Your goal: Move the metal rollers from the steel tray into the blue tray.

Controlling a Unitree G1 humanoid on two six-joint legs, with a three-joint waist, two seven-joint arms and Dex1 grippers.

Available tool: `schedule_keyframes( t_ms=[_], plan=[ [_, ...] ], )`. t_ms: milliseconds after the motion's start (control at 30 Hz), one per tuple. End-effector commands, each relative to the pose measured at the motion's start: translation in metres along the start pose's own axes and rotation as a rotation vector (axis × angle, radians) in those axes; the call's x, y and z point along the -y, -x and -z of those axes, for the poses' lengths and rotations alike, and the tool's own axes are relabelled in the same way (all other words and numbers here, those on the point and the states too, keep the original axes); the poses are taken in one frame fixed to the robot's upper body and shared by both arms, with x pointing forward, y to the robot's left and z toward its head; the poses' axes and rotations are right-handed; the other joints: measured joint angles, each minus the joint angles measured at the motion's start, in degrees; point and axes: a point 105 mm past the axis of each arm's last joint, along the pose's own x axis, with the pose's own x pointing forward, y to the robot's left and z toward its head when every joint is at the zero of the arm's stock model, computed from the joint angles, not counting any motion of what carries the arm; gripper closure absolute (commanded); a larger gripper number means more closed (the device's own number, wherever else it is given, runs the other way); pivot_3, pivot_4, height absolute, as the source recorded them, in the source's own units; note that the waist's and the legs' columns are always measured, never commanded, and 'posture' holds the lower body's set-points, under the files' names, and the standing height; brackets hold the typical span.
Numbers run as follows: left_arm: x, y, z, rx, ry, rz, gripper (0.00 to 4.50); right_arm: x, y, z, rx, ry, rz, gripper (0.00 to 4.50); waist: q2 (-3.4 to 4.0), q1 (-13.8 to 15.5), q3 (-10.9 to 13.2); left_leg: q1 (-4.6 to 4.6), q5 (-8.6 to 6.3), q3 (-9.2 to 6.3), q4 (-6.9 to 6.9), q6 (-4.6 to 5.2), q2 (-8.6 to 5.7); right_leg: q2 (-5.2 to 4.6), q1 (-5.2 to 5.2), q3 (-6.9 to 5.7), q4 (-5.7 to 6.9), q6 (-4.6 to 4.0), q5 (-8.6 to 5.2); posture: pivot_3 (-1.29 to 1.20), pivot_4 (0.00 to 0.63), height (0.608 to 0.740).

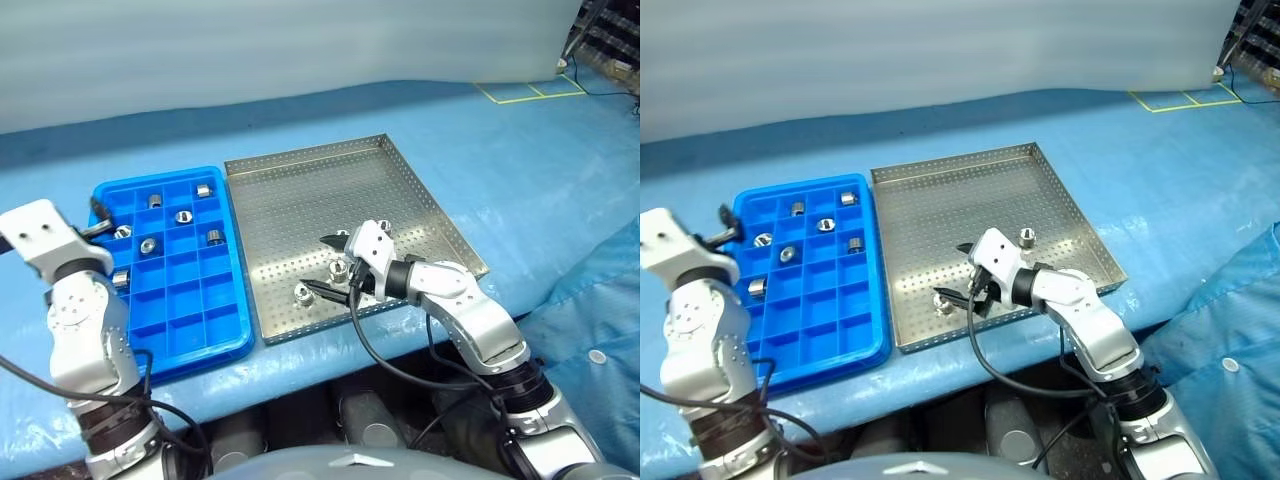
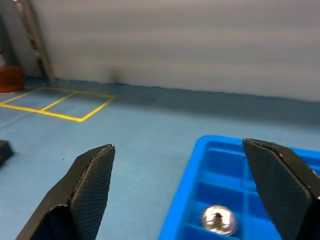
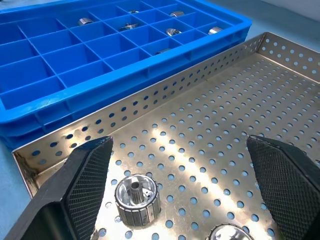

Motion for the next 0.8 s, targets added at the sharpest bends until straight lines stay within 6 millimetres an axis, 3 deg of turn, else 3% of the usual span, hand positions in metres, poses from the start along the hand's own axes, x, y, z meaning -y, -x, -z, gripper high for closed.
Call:
schedule_keyframes(
  t_ms=[33,133,267,367,567,800],
  plan=[
    [0.095,0.018,0.012,-0.096,0.044,0.575,0.06,0.004,0.016,-0.010,0.016,0.040,0.042,0.00,0.00,-0.5,0.0,-0.01,0.00,0.02,0.00,0.00,-0.01,0.00,0.00,0.00,0.00,-0.01,-0.02,-0.31,0.150,0.740],
    [0.146,0.053,0.032,-0.219,-0.043,0.967,0.06,0.007,0.030,-0.008,-0.007,0.049,0.075,0.00,0.03,-2.7,0.0,-0.09,-0.01,-0.04,-0.02,0.02,-0.02,0.00,-0.07,0.05,-0.01,0.27,-0.18,-0.35,0.150,0.740],
    [0.172,0.082,0.060,-0.352,-0.229,1.243,0.06,0.015,0.047,-0.003,-0.042,0.055,0.157,0.00,0.06,-6.5,0.0,0.00,-0.04,-0.04,-0.09,0.02,0.04,0.08,-0.06,0.10,0.01,0.31,-0.22,-0.41,0.150,0.740],
    [0.168,0.078,0.074,-0.411,-0.352,1.260,0.06,0.019,0.055,-0.001,-0.053,0.051,0.212,0.00,0.09,-9.3,0.0,0.11,-0.03,-0.07,-0.10,0.02,0.11,0.19,-0.04,0.11,0.09,0.19,-0.32,-0.45,0.150,0.740],
    [0.150,0.067,0.078,-0.438,-0.461,1.189,0.06,0.017,0.059,0.002,-0.051,0.033,0.262,0.00,0.10,-13.4,0.0,0.17,-0.02,-0.05,-0.10,0.02,0.10,0.20,-0.03,0.25,0.15,0.25,-0.29,-0.47,0.150,0.740],
    [0.133,0.088,0.073,-0.484,-0.469,1.218,0.06,0.016,0.057,0.003,-0.050,0.021,0.273,0.00,0.09,-14.7,0.1,0.14,-0.03,0.00,-0.18,0.02,0.21,0.09,-0.09,0.33,0.10,0.40,-0.26,-0.46,0.150,0.740]
  ],
)
